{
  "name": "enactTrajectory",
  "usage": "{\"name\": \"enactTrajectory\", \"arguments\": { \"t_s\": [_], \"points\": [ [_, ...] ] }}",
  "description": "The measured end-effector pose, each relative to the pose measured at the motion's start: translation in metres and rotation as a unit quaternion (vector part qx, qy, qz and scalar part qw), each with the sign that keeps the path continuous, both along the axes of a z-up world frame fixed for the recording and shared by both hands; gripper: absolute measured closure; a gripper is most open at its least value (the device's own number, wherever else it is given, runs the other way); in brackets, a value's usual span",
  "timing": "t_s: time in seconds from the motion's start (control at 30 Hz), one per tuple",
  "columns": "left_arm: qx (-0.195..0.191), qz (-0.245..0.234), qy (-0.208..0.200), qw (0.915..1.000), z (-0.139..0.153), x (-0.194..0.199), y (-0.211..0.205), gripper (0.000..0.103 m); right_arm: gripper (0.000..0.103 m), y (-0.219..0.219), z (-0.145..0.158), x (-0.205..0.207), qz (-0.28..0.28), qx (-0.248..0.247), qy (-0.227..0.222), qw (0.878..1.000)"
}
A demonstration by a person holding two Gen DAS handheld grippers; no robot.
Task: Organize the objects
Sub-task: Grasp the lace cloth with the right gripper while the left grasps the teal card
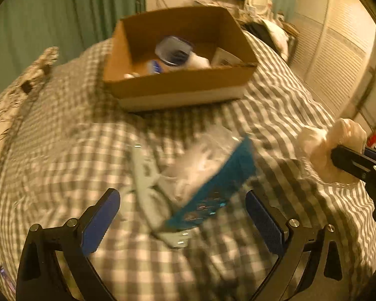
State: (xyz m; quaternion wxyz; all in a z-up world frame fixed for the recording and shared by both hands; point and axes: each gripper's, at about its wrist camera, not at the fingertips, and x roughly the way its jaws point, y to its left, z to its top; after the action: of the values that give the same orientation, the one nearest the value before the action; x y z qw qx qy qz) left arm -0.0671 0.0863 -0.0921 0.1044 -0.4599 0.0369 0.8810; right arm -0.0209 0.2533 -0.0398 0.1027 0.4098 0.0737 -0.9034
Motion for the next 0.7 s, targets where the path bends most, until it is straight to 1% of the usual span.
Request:
{"name": "enactTrajectory", "arguments": {
  "t_s": [0.03,0.07,0.1,0.13,0.17,0.23,0.27,0.3,0.33,0.37,0.4,0.43,0.53,0.63,0.7],
  "points": [
    [0.006,-0.008,-0.004,0.9999,-0.001,-0.001,0.005,0.002,0.088,0.002,-0.001,0.0,0.0,-0.002,-0.001,1.0],
    [0.008,-0.017,-0.006,0.9998,-0.003,-0.001,0.01,0.007,0.088,0.004,-0.003,-0.001,0.0,-0.005,-0.002,1.0],
    [0.004,-0.026,-0.008,0.9996,-0.004,-0.001,0.016,0.015,0.088,0.005,-0.004,0.0,0.0,-0.006,-0.003,1.0],
    [-0.004,-0.035,-0.009,0.9993,-0.005,0.0,0.022,0.02,0.088,0.006,-0.005,0.0,-0.001,-0.008,-0.005,1.0],
    [-0.011,-0.045,-0.012,0.9988,-0.007,0.001,0.027,0.029,0.088,0.008,-0.006,0.0,-0.002,-0.011,-0.005,1.0],
    [-0.03,-0.054,-0.01,0.998,-0.01,0.005,0.035,0.034,0.088,0.013,-0.006,0.001,-0.004,-0.016,-0.006,1.0],
    [-0.036,-0.057,-0.006,0.9977,-0.009,0.006,0.037,0.047,0.088,0.015,-0.006,0.001,-0.005,-0.017,-0.006,1.0],
    [-0.034,-0.061,-0.006,0.9976,-0.008,0.007,0.038,0.061,0.088,0.017,-0.006,0.002,-0.006,-0.019,-0.005,1.0],
    [-0.027,-0.065,-0.007,0.9975,-0.007,0.008,0.037,0.07,0.088,0.02,-0.006,0.003,-0.009,-0.021,-0.005,1.0],
    [-0.01,-0.071,-0.017,0.9972,-0.005,0.009,0.037,0.083,0.088,0.021,-0.006,0.003,-0.011,-0.022,-0.005,1.0],
    [0.002,-0.074,-0.024,0.997,-0.005,0.011,0.036,0.085,0.088,0.023,-0.006,0.004,-0.012,-0.023,-0.005,1.0],
    [0.007,-0.075,-0.025,0.9969,-0.004,0.014,0.036,0.085,0.088,0.024,-0.005,0.005,-0.014,-0.024,-0.006,1.0],
    [-0.013,-0.083,-0.01,0.9964,0.0,0.025,0.04,0.089,0.088,0.025,-0.003,0.009,-0.016,-0.026,-0.005,1.0],
    [-0.004,-0.081,0.0,0.9967,0.012,0.033,0.036,0.091,0.088,0.026,0.003,0.015,-0.017,-0.026,0.0,1.0],
    [0.003,-0.075,0.009,0.9972,0.023,0.035,0.029,0.095,0.088,0.027,0.007,0.019,-0.018,-0.025,0.004,1.0]
  ]
}}
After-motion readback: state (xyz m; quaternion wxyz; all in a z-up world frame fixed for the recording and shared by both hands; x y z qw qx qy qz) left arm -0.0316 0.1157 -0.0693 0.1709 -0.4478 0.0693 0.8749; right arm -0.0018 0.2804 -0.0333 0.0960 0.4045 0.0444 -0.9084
